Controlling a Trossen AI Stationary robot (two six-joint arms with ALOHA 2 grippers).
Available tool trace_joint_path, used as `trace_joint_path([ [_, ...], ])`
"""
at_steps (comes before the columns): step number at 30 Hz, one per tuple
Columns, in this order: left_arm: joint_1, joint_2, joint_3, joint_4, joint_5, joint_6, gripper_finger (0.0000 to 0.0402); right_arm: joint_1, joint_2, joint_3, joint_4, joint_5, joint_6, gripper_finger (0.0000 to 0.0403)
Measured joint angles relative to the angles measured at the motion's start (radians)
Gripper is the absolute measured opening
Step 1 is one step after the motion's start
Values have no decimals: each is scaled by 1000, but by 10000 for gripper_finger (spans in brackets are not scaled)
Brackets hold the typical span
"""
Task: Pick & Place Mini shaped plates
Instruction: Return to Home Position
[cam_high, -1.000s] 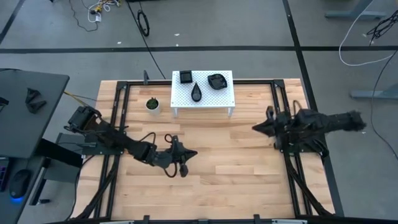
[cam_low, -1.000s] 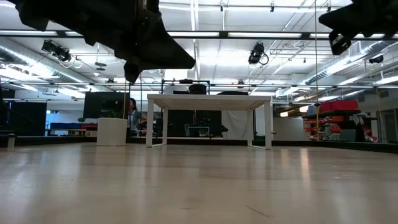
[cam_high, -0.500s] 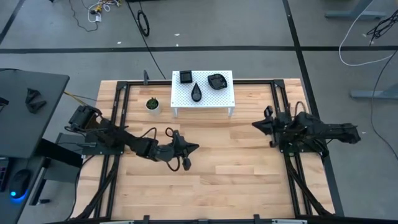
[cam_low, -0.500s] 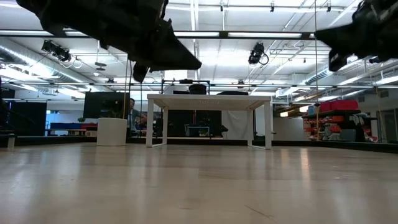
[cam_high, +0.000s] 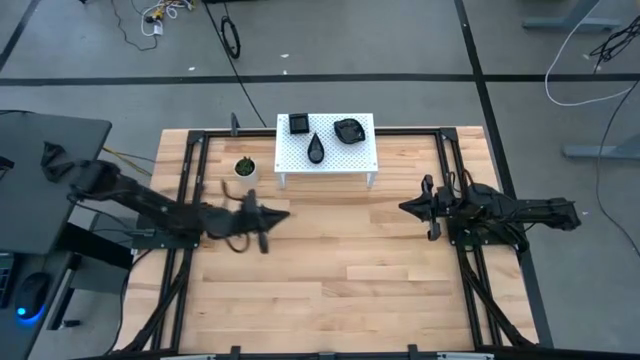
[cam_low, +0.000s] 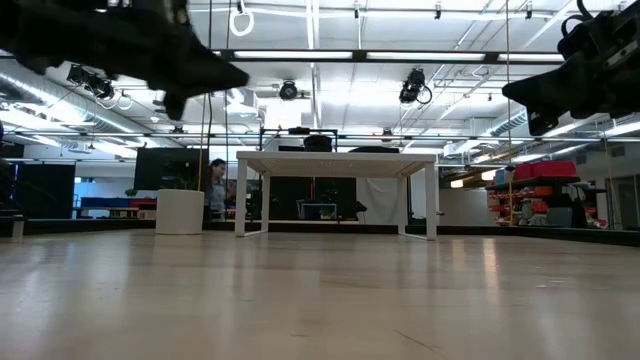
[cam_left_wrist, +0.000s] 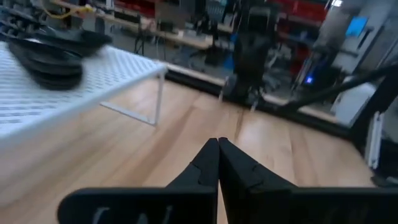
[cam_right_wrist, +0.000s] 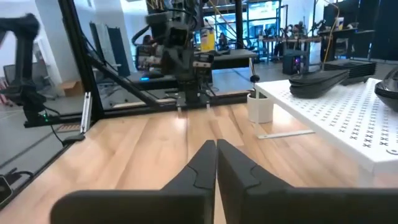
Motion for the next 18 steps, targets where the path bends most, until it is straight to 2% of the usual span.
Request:
trace_joint_path([
  [4, -9, -216, -110, -1, 12, 41, 9, 0, 0, 0, 0, 0, -3, 22],
  [11, -18, -574, -245, -28, 118, 101, 5, 0, 0, 0, 0, 0, -3, 21],
  [18, -46, -933, -276, -349, 145, 118, 3, 0, 0, 0, 0, 0, -4, 21],
])
